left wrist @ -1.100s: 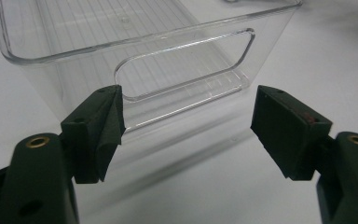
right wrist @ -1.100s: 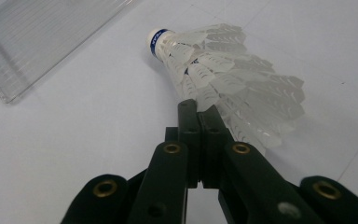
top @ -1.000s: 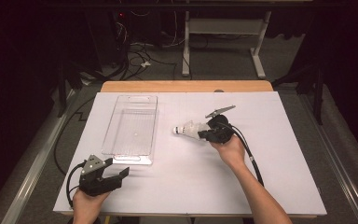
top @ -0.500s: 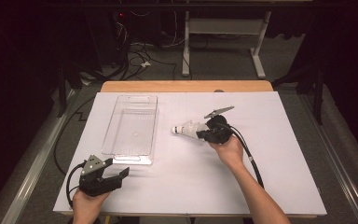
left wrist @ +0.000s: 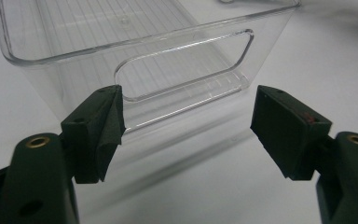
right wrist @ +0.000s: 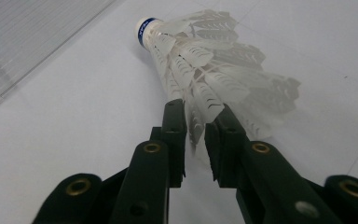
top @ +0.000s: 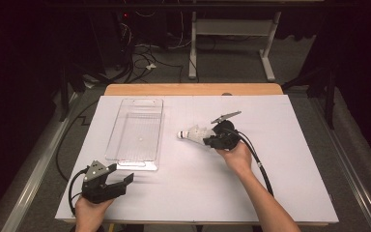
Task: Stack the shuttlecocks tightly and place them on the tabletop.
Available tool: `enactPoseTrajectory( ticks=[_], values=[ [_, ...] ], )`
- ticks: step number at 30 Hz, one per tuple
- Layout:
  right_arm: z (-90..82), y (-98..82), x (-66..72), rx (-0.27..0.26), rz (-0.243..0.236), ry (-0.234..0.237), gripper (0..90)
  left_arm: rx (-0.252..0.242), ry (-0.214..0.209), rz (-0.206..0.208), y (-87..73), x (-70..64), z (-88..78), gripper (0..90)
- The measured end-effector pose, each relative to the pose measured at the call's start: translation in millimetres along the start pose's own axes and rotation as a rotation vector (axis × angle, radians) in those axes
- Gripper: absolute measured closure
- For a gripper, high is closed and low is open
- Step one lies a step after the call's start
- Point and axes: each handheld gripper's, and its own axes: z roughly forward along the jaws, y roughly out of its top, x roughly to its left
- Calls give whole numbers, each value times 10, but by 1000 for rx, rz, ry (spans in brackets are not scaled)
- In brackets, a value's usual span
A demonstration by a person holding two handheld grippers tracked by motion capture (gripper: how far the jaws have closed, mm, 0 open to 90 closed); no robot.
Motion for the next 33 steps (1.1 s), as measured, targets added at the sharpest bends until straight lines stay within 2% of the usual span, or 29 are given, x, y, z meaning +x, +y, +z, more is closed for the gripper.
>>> enactPoseTrajectory(
  ticks=[8,16,33],
  values=[
    [-8,-16,-19,-2,9,-8,662,-1,-1,-1,1,7,-5,267],
    [-7,-22,10,-17,15,7,554,-4,-8,-11,-10,30,-11,267],
    [123,-32,74,-29,2,6,518,0,-8,-7,-12,22,-12,268]
  ],
)
